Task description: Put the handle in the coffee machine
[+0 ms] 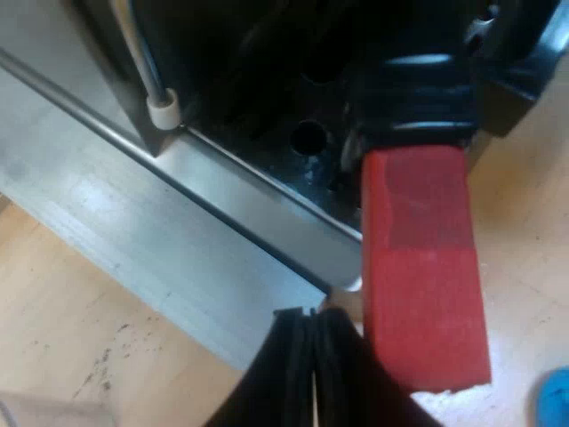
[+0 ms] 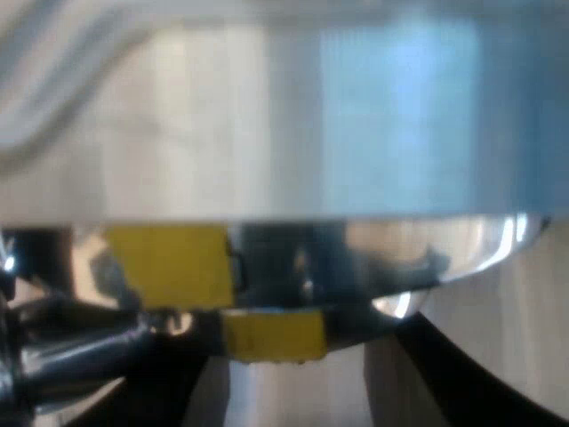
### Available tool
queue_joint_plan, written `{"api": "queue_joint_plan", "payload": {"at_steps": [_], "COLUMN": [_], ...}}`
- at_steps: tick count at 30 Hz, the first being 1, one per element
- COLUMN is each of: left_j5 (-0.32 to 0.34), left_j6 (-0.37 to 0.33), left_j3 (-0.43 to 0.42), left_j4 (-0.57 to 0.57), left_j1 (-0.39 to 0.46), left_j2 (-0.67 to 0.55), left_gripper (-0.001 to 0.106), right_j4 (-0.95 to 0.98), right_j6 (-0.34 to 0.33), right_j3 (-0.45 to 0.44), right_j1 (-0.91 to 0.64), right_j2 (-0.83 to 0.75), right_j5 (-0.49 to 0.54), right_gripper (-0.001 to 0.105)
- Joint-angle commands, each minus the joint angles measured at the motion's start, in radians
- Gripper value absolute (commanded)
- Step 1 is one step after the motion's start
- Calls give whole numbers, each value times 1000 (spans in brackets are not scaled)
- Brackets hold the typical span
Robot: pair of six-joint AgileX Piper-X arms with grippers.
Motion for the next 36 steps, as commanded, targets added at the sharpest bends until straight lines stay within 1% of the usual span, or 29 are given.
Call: {"api": "queue_joint_plan", "payload": {"at_steps": [1,8,10,15,18,22,23,25,26,27,29,34,36], "left_j5": [40,60,76,101,103,103,103,103,108,129,169,186,214], "left_j6": [5,17,28,29,29,26,24,-15,-27,-45,-47,-55,-70], "left_j3": [-6,-6,-6,-6,-3,-3,-3,-3,-3,-3,-3,-3,-3], "left_j4": [29,60,81,111,126,155,156,164,168,180,206,230,230], "left_j1": [-3,-3,-3,-7,-32,-102,-108,-135,-139,-143,-142,-142,-142], "left_j2": [0,-21,-37,-58,-57,-57,-57,-57,-57,-57,-57,-74,-85], "left_gripper": [0,0,0,0,0,0,0,0,0,0,0,0,0], "right_j4": [-102,-102,-102,-102,-102,-102,-102,-102,-102,-102,-102,-102,-102], "right_j6": [1,1,-1,-1,-1,-9,-14,-21,-21,-21,-21,-41,-41], "right_j3": [-26,-26,-26,-26,-26,-26,-26,-26,-26,-26,-26,-26,-26], "right_j1": [-3,-3,-3,-3,-3,-3,-3,-3,-3,-3,-3,-3,-3], "right_j2": [-81,-81,-81,-81,-81,-81,-81,-83,-84,-88,-91,-92,-92], "right_j5": [4,4,4,4,4,4,4,4,4,4,4,4,4], "right_gripper": [39,39,39,39,39,39,39,39,39,39,39,39,39]}}
